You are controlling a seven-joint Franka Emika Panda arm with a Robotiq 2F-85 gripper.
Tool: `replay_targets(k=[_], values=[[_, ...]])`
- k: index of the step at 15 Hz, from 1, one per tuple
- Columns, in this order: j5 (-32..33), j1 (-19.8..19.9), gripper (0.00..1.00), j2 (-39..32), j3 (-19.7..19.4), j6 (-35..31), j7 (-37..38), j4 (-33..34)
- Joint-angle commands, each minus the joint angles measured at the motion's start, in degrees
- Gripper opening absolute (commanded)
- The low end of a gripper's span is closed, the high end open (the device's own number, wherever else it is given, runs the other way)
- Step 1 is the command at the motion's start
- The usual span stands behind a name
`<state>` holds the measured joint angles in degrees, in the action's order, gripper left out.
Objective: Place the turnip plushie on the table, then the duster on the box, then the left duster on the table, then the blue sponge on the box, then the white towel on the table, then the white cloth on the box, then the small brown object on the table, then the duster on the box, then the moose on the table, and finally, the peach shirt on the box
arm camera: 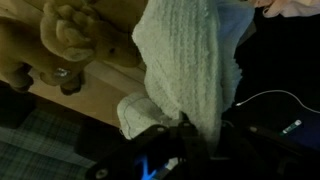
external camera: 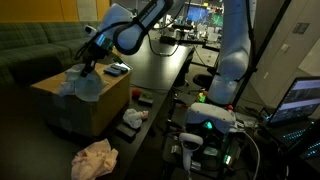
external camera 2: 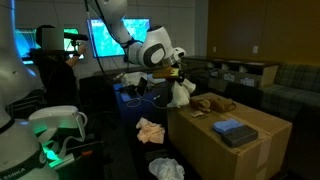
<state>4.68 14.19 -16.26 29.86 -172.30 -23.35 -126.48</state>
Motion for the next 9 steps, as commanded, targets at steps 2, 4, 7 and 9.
replay_targets(k=[2,4,7,9], values=[[-14.44,13.43,0.03,4.52,13.53,10.97,-11.90,2.47],[-21.05,17.85,0.03,6.99,16.51,16.54,-17.03,3.23],[-27.13,21.86,0.03,12.23,16.64,22.75,-21.21,2.70],[-32.61,14.99,0.03,16.93,6.36,27.35,-25.26,2.24]])
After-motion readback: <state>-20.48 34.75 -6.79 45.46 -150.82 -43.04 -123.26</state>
